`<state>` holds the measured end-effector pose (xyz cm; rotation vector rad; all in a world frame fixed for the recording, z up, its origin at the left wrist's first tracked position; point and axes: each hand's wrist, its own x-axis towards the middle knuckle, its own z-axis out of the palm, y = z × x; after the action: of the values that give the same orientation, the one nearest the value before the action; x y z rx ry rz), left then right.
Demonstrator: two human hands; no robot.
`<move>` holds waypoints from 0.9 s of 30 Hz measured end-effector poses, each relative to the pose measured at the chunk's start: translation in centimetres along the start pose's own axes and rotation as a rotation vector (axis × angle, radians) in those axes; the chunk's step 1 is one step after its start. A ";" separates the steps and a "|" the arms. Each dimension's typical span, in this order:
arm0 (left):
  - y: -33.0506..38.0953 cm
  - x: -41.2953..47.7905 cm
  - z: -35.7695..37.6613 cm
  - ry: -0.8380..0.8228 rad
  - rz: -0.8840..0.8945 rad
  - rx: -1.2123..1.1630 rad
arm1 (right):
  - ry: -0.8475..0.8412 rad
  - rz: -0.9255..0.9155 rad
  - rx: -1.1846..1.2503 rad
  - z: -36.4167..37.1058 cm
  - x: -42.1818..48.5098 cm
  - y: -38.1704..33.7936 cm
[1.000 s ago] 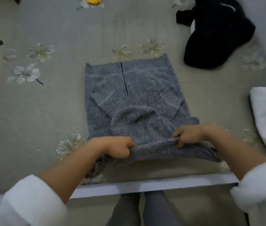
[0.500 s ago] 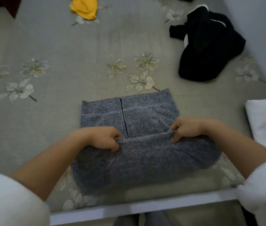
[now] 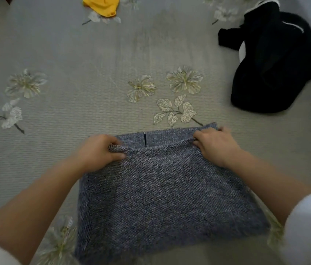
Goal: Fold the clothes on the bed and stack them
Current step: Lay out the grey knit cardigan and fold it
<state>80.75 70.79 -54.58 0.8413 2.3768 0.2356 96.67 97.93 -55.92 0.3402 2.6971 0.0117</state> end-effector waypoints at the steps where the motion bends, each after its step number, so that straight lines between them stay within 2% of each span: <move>1: -0.4 0.6 -0.3 0.019 -0.001 -0.016 | 0.029 0.013 0.018 0.3 0.5 0.2; 7: -2.0 5.9 -1.5 0.120 -0.003 0.074 | 0.253 0.041 0.028 1.2 4.8 1.0; 11: -2.8 8.5 0.4 0.152 -0.101 0.065 | 0.184 0.084 -0.005 3.1 7.5 0.7; 14: -2.5 8.8 3.5 0.284 -0.152 0.113 | 0.138 0.119 -0.003 4.8 8.6 0.2; 16: -1.6 8.0 5.3 0.419 -0.148 0.114 | 0.161 0.143 0.124 5.2 8.8 0.1; 18: 0.0 6.2 6.8 0.496 -0.069 0.017 | 0.212 0.167 0.324 4.8 7.7 0.1; 20: 2.0 3.7 8.6 0.434 0.061 -0.055 | 0.272 0.104 0.441 4.5 5.4 -0.4; 22: 3.5 1.7 10.7 0.308 0.117 -0.024 | 0.199 0.018 0.451 4.8 2.5 -1.7; 25: 3.1 2.2 13.0 0.222 0.017 0.078 | 0.004 0.013 0.317 6.8 0.6 -2.6; 27: 2.5 3.4 13.7 0.216 -0.041 0.083 | -0.044 0.062 0.264 8.3 1.1 -2.6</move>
<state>88.02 74.39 -66.36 0.8408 2.6185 0.2227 98.42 95.29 -64.06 0.4969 2.6456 -0.3327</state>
